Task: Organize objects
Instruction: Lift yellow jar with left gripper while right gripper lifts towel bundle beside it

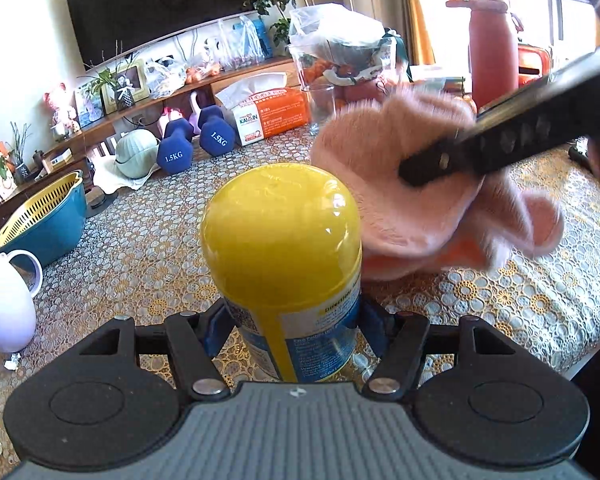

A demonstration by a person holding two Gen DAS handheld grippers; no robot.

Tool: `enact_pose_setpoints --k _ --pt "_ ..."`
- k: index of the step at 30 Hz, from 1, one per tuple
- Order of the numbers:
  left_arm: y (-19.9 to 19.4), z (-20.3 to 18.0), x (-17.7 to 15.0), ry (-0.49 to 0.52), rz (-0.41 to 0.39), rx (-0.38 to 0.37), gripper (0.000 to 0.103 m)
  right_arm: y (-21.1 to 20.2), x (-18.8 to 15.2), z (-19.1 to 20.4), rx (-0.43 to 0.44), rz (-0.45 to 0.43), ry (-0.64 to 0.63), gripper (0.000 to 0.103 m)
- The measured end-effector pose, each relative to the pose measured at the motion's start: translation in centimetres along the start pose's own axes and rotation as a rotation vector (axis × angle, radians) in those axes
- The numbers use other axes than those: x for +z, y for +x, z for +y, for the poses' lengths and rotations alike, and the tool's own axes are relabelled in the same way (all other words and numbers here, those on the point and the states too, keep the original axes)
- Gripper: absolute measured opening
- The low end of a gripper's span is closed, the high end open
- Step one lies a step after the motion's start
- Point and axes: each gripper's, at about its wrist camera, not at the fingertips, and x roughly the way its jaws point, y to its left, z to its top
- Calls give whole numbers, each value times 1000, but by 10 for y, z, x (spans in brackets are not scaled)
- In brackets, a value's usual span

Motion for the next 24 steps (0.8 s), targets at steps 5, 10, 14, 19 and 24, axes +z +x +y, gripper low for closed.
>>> enact_pose_setpoints --k 5,10,14,19,24 --pt "2 -1 3 -17 10 -22 66 -35 18 -5 46 -92 18 44" --pt "-9 -5 6 -31 -27 -72 66 -42 23 10 171 -101 25 44" --pt "-22 -4 11 -42 -73 -106 65 -29 17 11 175 -66 39 44" --pt "-32 0 16 -72 -105 -144 65 -19 7 -3 216 -28 113 44" --pt "-35 3 17 -90 -125 -169 65 -5 -7 -14 196 43 110 44"
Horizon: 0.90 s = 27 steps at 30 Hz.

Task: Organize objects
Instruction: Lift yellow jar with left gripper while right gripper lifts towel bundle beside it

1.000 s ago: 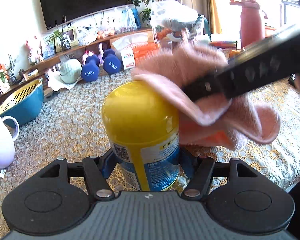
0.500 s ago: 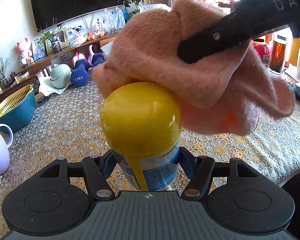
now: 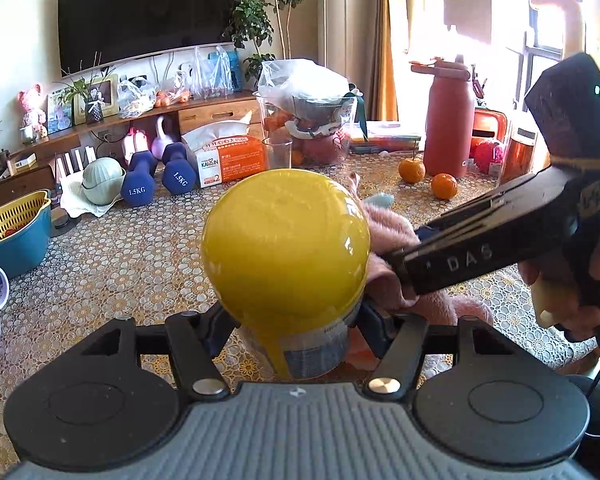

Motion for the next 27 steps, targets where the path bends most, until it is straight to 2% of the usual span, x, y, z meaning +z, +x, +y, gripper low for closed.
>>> enact_pose_setpoints --k 3,6,9,12,14,16,19,24,27 --pt "-3 1 -1 2 -7 -12 64 2 -10 -4 -78 31 -63 44" --pt "0 1 -5 -4 9 -14 64 -12 -10 -14 -106 4 -56 44" --pt "5 0 -8 -7 27 -15 64 -31 0 -17 -76 -61 -41 44" --pt "8 -4 -10 11 37 -24 64 -44 12 -12 12 -112 -25 44" --pt "9 -7 -10 23 37 -29 64 -43 16 -4 78 -116 -24 44" --pt "8 -8 -9 18 33 -36 64 -38 15 6 105 -105 -55 44" --pt "9 -4 -8 4 48 -33 64 -30 7 14 69 -86 -108 45" --pt "8 4 -9 -22 44 -24 64 -27 -5 5 50 -39 -103 45" --pt "5 0 -9 18 37 -31 64 -33 -10 3 9 -27 -151 44"
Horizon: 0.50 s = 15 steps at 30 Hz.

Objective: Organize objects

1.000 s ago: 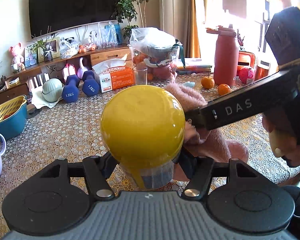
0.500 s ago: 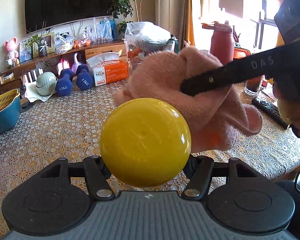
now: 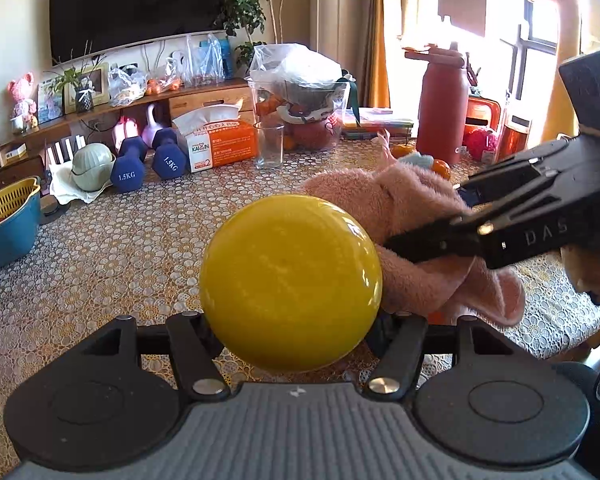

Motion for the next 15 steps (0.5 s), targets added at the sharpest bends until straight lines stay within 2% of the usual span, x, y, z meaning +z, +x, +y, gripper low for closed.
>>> enact_pose_setpoints --k 5,9,15 --pt "1 -21 -3 76 13 -61 64 -6 18 -17 -24 -51 69 45" --pt "3 -35 -4 118 18 -91 64 9 28 -7 3 -55 65 45" --pt "8 -26 -3 97 42 -82 64 22 27 6 62 -32 45 44"
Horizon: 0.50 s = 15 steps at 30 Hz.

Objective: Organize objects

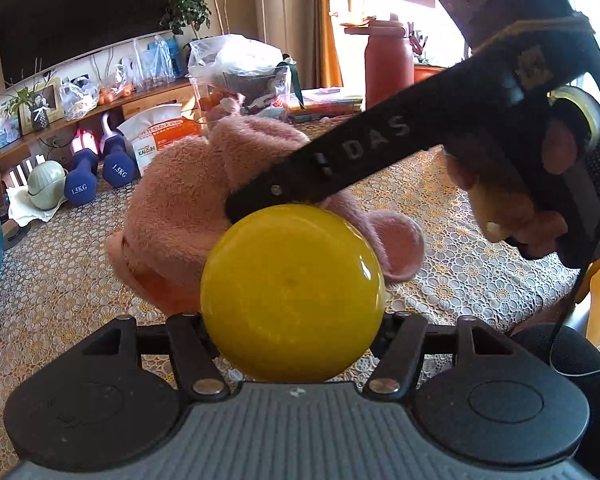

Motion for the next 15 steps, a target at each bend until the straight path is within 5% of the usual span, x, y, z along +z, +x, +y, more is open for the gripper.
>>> enact_pose_setpoints --k 15 --pt "8 34 -9 -113 38 89 64 -32 -30 -19 -41 22 27 44"
